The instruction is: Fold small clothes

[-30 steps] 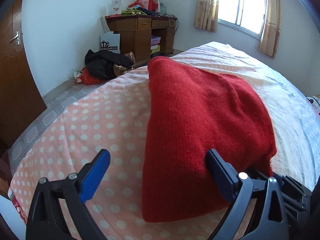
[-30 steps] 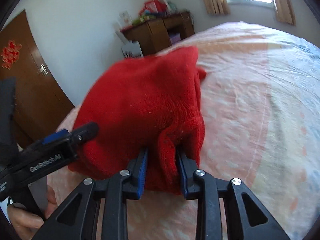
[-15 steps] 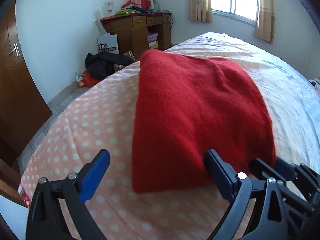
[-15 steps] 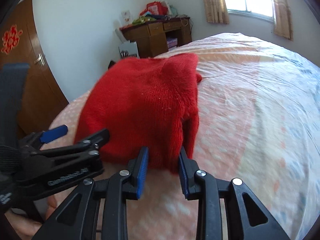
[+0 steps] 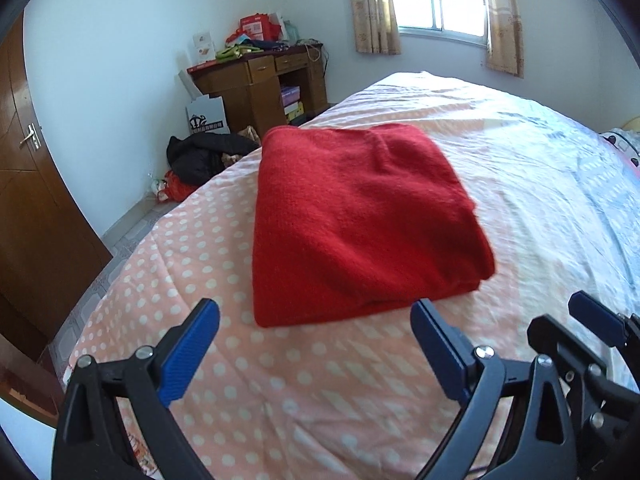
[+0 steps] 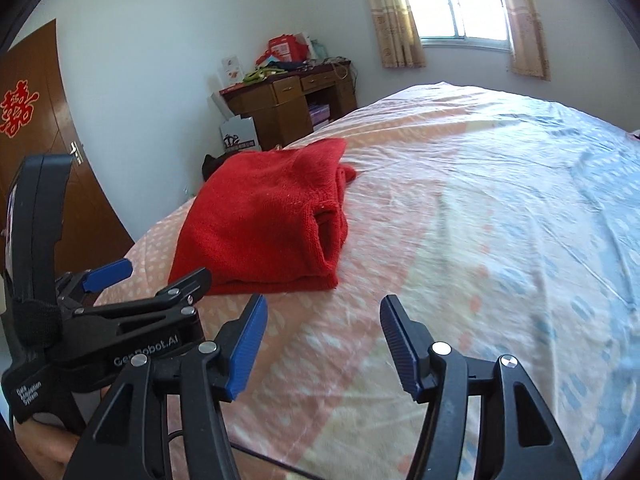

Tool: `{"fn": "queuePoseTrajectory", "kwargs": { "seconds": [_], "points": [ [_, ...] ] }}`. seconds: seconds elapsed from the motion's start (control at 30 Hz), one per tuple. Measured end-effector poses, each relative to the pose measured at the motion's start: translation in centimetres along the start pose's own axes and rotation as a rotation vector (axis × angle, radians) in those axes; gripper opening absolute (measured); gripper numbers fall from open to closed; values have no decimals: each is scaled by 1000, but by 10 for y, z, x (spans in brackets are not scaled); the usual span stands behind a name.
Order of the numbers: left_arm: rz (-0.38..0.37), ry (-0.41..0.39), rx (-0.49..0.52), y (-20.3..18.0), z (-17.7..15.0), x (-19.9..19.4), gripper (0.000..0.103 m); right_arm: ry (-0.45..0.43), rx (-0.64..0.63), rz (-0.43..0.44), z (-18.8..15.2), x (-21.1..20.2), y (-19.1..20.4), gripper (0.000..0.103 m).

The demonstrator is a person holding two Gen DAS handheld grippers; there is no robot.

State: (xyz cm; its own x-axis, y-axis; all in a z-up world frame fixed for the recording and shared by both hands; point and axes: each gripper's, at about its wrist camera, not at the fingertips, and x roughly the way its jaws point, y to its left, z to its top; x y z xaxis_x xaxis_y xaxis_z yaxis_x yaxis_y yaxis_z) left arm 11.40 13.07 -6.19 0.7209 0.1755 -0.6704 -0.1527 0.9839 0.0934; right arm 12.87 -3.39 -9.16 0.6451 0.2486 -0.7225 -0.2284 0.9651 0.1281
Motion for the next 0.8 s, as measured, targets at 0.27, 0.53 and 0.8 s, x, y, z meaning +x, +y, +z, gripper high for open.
{"fn": "queuePoseTrajectory", "kwargs": {
  "seconds": [0.27,0.53,0.8],
  "points": [
    [1,-46,32,-4,-10,-32,100,-42,-16,-35,-8,-38,6,65],
    [-7,-51,56,-10,-27,-56,103,-51,-29,-67,-20,-71,8,70],
    [-15,-123,49,-5,-33,-96,103,-131,-47,-91,-23,-113,21,73]
  ]
}}
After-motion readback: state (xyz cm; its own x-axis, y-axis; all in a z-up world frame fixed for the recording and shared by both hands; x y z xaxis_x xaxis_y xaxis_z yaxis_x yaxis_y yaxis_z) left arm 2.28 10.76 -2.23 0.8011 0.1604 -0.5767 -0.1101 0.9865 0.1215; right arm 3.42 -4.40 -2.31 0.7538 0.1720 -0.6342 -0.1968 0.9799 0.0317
